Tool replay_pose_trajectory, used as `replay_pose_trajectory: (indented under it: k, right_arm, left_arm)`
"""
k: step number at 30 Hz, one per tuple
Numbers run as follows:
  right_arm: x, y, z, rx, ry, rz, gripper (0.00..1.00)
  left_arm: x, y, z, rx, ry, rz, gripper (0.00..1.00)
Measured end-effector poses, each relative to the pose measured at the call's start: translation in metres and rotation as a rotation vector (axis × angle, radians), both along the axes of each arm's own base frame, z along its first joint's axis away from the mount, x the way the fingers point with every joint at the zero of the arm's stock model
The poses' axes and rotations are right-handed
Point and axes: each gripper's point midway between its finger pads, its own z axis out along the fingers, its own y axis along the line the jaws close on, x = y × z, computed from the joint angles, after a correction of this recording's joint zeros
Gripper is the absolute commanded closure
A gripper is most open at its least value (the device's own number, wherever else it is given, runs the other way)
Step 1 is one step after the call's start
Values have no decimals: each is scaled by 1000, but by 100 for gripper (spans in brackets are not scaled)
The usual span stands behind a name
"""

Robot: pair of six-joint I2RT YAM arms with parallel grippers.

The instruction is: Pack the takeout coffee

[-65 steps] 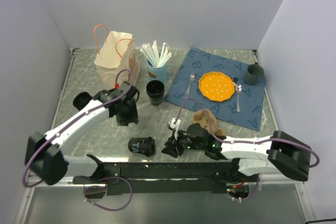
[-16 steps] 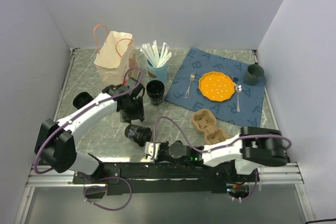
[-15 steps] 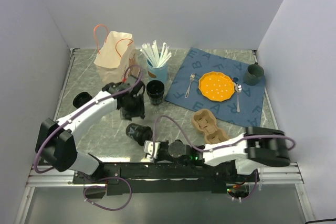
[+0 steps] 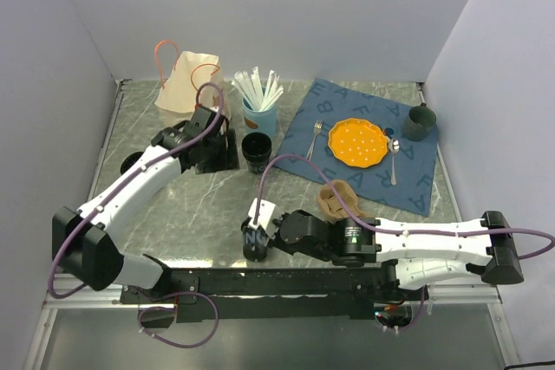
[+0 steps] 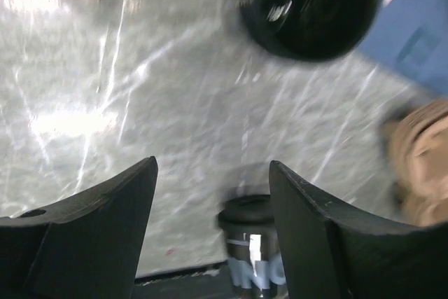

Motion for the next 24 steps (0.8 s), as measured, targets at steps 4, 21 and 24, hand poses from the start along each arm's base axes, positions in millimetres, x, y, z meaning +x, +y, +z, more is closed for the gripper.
replay_pose_trajectory:
  k: [4,21,24]
  right_arm:
    - [1,-23,-15,-54,71,-113,73]
    - [-11,-25,-83,63,552,-133,23]
    - [8,-26,-81,81,591,-119,23]
  left_arm:
    - [-22,7,-16,6,30,-51,28]
    - [-99,7,-62,-124,228,-87,27]
    - [-107,9,-67,-134,248,-74,27]
